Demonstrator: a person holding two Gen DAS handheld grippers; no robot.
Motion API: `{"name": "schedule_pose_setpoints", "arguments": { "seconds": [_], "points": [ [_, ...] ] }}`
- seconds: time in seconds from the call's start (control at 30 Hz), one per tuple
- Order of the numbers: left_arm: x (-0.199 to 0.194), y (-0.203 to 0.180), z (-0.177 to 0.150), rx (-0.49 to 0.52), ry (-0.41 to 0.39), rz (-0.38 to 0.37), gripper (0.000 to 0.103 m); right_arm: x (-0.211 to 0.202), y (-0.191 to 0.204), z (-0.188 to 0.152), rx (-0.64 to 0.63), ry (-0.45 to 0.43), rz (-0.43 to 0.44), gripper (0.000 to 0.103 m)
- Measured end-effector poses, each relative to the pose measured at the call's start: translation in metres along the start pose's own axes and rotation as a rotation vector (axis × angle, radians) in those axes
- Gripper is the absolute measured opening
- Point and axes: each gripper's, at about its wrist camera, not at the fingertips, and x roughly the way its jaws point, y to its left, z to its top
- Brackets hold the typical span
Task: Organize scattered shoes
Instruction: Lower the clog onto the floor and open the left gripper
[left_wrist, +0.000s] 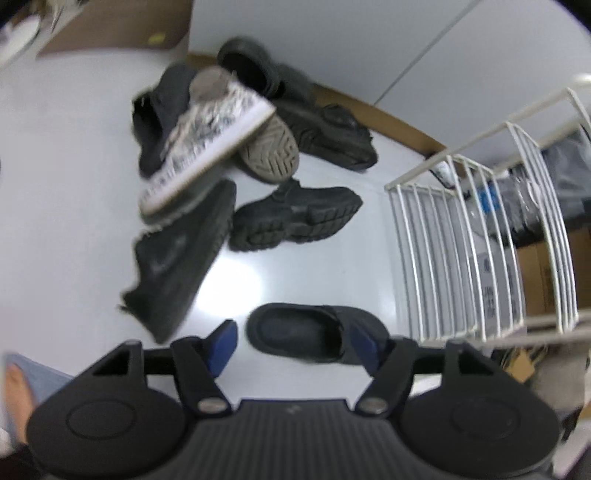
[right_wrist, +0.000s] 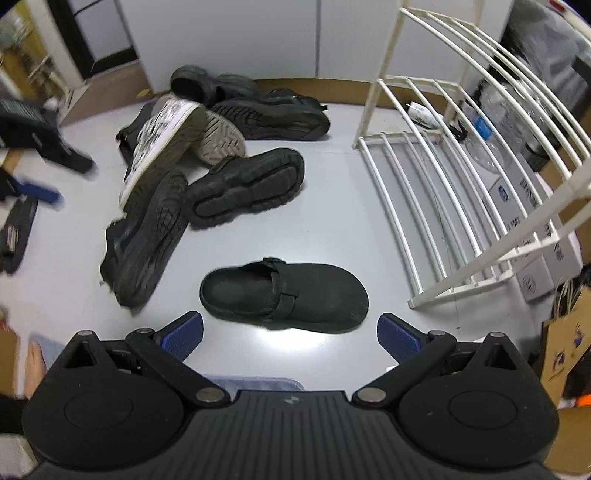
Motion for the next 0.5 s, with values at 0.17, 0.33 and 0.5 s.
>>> {"name": "schedule_pose_setpoints", "arguments": {
  "seconds": [0.17, 0.33, 0.5],
  "points": [
    [-0.045, 0.009, -0.012, -0.005, -0.033, -0.052, 0.086, -0.009, 0.018, 0.003, -0.081, -0.022, -0.037, 0.103],
    [-0.054, 0.022, -0.016, 0.038, -0.046, -0.064, 0.088, -0.017, 0.041, 0.008, -0.174, -0.049, -0.055, 0.103],
    [-0.041, 0.036, -0.015, 0.072, -0.034, -0.085, 0.088, 0.001, 0.053, 0.006, -0.274, -0.006, -0.039, 0.103]
  ]
}}
